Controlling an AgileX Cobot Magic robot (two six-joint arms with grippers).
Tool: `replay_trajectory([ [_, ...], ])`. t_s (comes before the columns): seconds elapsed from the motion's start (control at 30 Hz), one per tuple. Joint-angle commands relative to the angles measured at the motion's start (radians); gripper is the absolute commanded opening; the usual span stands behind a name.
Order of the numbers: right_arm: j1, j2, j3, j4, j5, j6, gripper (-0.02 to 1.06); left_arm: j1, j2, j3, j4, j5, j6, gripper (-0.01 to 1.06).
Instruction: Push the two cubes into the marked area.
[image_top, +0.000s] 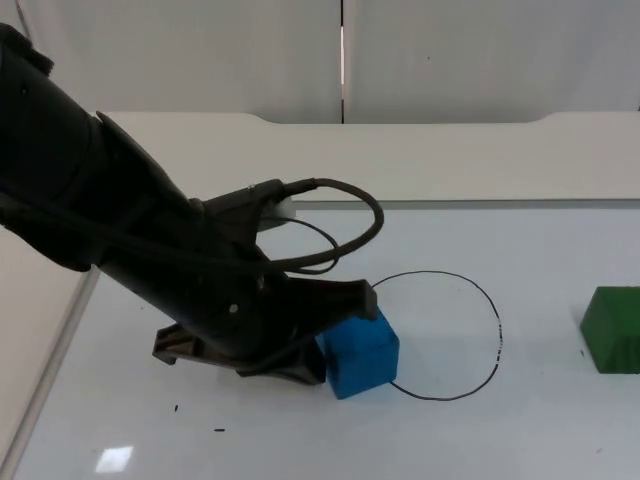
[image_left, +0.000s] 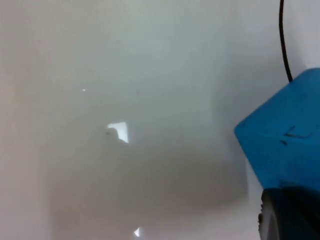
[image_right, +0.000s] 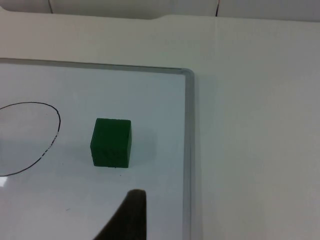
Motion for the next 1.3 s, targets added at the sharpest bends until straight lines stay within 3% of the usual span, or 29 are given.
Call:
replay_trajectory([
  [0.0, -0.008, -0.004, 0.000, -0.004, -0.006, 0.003, 1.05, -0.006, 0.000, -0.005, -0.019, 0.017, 0.004, 0.00],
  [0.7, -0.008, -0.004, 0.000, -0.004, -0.006, 0.003, 1.05, -0.006, 0.000, -0.057, -0.035, 0.019, 0.019, 0.00],
  [0.83, -0.008, -0.004, 0.000, -0.004, -0.006, 0.003, 1.05, -0.011, 0.000, -0.057, -0.062, 0.052, 0.019, 0.00],
  [1.27, -0.008, -0.004, 0.000, -0.004, -0.006, 0.003, 1.05, -0.055, 0.000, -0.057, -0.072, -0.027, 0.021, 0.00],
])
